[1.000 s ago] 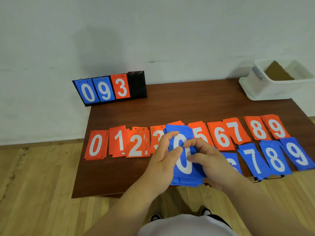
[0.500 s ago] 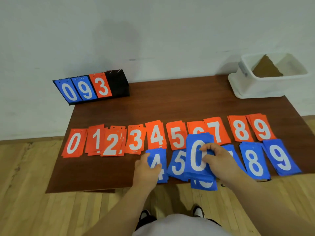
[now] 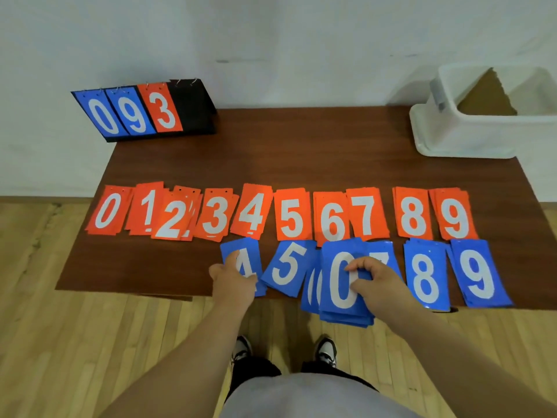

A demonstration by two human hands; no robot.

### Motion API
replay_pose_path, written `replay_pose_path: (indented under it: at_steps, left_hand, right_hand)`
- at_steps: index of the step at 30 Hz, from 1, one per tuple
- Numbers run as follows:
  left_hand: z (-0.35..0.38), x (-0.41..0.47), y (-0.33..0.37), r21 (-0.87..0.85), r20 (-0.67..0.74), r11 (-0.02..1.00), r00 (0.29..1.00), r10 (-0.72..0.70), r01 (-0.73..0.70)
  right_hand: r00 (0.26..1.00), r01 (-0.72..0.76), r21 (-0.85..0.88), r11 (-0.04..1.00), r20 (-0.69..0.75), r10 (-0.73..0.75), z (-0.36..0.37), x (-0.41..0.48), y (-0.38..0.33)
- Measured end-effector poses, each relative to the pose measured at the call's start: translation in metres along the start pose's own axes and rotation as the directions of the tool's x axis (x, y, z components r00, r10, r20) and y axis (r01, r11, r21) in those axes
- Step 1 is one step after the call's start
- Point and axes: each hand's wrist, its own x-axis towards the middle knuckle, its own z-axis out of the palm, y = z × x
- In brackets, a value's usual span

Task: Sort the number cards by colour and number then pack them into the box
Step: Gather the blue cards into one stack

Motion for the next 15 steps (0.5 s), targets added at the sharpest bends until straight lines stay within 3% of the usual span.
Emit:
replay_pose_path:
  at_steps: [11, 15]
  left_hand:
    - [-0.04, -0.011, -0.007, -0.344, 0.057, 0.938, 0.998, -0.029, 0.047]
    - [-0.083, -0.023, -0.008, -0.433, 0.07, 0.9, 0.997, -0.011, 0.041]
  right_hand:
    - [0.999, -0.023, 0.063, 0.998, -0.032, 0.025, 0.029, 0.003, -0.016]
    - [1.0, -0.028, 0.179, 0.983, 0.008, 0.027, 0.049, -0.002, -0.037]
